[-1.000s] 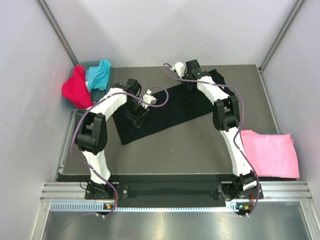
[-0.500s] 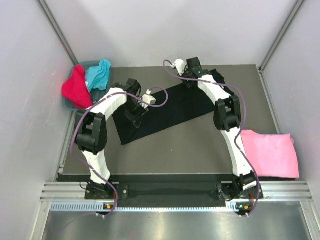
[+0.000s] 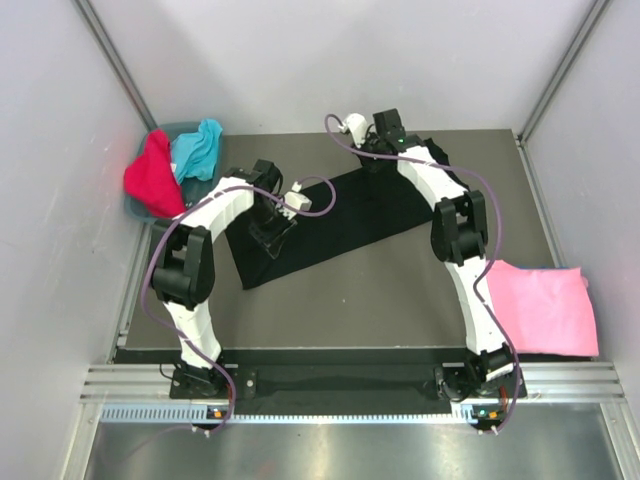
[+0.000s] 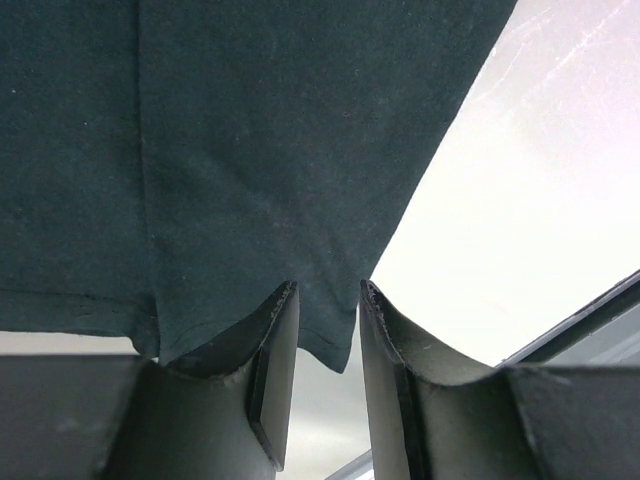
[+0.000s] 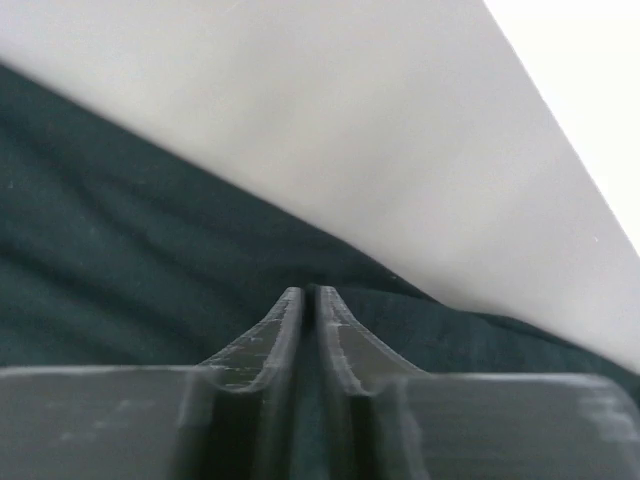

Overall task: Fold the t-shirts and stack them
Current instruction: Fold the tshirt

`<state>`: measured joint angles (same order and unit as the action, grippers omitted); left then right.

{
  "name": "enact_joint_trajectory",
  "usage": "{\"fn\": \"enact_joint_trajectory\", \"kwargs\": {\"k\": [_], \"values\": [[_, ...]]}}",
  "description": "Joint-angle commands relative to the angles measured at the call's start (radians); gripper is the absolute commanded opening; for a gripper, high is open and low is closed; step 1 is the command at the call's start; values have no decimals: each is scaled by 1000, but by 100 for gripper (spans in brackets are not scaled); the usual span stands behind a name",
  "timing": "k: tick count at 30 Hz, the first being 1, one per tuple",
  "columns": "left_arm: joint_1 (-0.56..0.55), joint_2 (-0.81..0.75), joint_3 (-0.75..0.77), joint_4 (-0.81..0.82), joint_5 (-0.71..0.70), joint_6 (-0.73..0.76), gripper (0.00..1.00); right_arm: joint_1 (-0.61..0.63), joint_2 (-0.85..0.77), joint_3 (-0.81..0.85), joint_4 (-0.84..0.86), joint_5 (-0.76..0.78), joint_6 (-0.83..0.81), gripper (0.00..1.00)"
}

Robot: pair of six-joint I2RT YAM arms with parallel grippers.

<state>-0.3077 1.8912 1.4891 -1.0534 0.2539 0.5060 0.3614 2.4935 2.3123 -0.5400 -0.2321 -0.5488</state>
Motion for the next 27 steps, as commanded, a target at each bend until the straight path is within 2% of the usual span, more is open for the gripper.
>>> {"fn": "enact_joint_trajectory", "kwargs": {"k": [1,4,7,8,10,12,13,15,19,23,27], "values": [[2,-53,-15,6,1,2,36,20,-77,-19,-5,-55,-11,17],[2,-69,-29,4,-16,3,36,21,-85,-10,-34,-94,-10,44],[2,-112,-24,-16,-30,22,36,2,-108,48,-23,-90,62,51],[2,-151,-23,-19,-30,46,37,-9,-119,61,-5,-85,143,52],[2,-193,-16,-39,-28,90,40,-51,-204,11,124,-61,240,58],[2,-239,-38,-49,-39,163,67,-81,-275,-124,313,-30,364,66],[2,-248,-44,-65,-44,183,74,-107,-325,-154,359,-26,387,70],[2,-247,-49,-112,-28,267,85,-122,-341,-159,373,-38,405,71],[-5,-199,-50,-224,-47,376,79,-145,-341,-145,282,-30,401,72],[-8,-195,-124,-186,-110,428,74,-160,-383,-215,261,-4,434,72],[-14,-147,-151,-132,-113,398,70,-177,-432,-300,253,54,418,72]]}}
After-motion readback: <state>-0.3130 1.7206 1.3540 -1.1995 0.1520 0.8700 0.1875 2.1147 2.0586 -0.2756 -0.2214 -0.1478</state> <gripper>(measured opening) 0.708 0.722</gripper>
